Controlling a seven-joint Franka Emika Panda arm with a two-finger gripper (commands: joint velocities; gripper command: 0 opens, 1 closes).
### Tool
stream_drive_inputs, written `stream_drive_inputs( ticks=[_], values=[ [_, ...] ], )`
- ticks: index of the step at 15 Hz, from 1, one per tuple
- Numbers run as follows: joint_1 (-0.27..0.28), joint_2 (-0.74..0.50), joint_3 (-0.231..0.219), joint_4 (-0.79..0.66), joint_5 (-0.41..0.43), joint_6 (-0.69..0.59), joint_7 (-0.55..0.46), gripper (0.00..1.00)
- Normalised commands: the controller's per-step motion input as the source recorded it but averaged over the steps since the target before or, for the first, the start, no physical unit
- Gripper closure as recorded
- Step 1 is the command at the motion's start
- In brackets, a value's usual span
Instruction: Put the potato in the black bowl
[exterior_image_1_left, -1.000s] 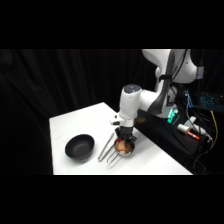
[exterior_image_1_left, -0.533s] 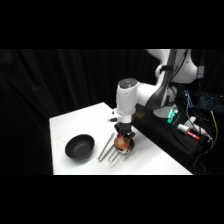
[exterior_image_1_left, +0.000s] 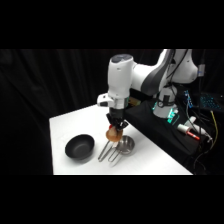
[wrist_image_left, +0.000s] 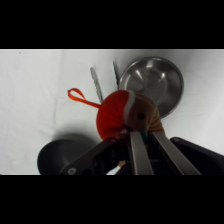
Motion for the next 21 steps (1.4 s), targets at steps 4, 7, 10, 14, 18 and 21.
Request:
stream_drive_inputs(
  ticks=[4,7,10,14,18,21],
  values=[
    [-0.125,0.15,-0.014,0.49,0.007,-0.15,-0.18,0.93],
    [-0.095,0.35,-0.026,0.66,0.022,-0.16,-0.18,0.94],
    [-0.080,0.47,-0.036,0.71,0.015,-0.16,-0.17,0.94],
    [-0.102,0.58,-0.009,0.71,0.101,-0.13,-0.24,0.94],
    [-0.121,0.52,0.042,0.62,0.178,-0.15,-0.28,0.94],
    [-0.100,0.35,0.075,0.49,0.169,-0.21,-0.25,0.89]
  ],
)
